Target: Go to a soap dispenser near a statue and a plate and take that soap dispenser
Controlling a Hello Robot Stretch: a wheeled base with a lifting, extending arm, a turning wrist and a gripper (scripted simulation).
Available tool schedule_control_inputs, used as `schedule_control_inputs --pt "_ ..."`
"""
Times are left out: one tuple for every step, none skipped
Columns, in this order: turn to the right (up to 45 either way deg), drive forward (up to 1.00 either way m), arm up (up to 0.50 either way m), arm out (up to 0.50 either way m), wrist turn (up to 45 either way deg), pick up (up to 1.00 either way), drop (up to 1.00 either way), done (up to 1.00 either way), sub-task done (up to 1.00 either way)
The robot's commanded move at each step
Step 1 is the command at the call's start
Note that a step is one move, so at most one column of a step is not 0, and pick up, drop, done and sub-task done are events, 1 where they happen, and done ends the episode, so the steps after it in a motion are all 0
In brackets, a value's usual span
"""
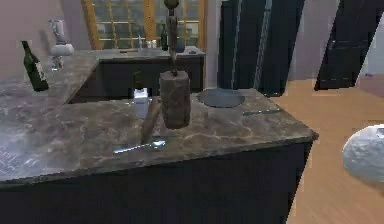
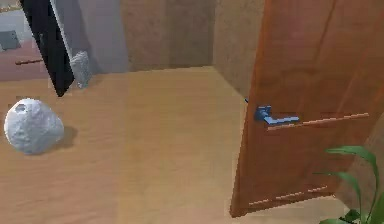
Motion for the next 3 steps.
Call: schedule_control_inputs --pt "-45.0 0.00 0.00 0.00 0.0 0.00 0.00 0.00 0.00" --pt "-45.0 0.00 0.00 0.00 0.0 0.00 0.00 0.00 0.00" --pt "-12.0 0.00 0.00 0.00 0.0 0.00 0.00 0.00 0.00"
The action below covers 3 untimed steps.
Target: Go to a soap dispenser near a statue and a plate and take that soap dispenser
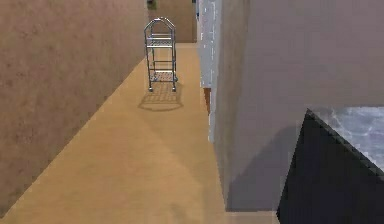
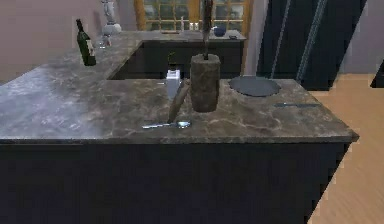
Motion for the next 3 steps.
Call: schedule_control_inputs --pt "45.0 0.00 0.00 0.00 0.0 0.00 0.00 0.00 0.00" --pt "45.0 0.00 0.00 0.00 0.0 0.00 0.00 0.00 0.00" --pt "45.0 0.00 0.00 0.00 0.0 0.00 0.00 0.00 0.00"
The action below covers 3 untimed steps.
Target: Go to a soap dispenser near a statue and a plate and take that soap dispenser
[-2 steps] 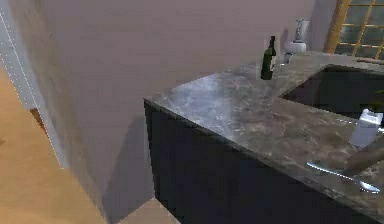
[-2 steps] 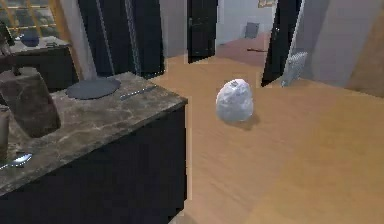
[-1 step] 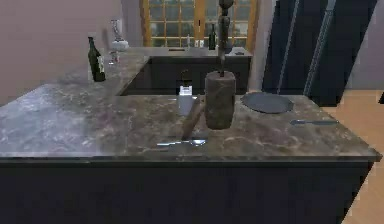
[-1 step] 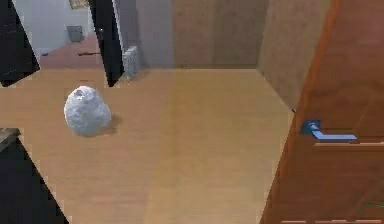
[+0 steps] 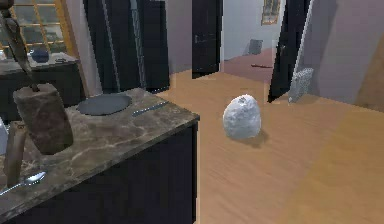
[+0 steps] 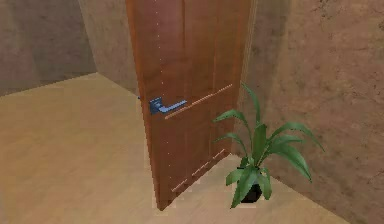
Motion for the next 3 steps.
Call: schedule_control_inputs --pt "15.0 0.00 0.00 0.00 0.0 0.00 0.00 0.00 0.00" --pt "0.0 0.95 0.00 0.00 0.0 0.00 0.00 0.00 0.00" --pt "-3.0 0.00 0.00 0.00 0.0 0.00 0.00 0.00 0.00"
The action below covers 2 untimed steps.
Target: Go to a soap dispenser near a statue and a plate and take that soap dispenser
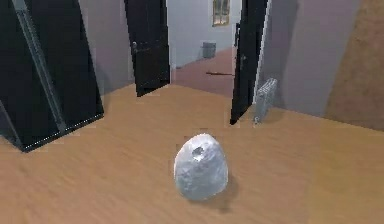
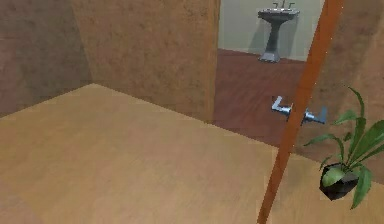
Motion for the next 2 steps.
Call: schedule_control_inputs --pt "0.0 0.20 0.00 0.00 0.0 0.00 0.00 0.00 0.00" --pt "-45.0 0.00 0.00 0.00 0.0 0.00 0.00 0.00 0.00"
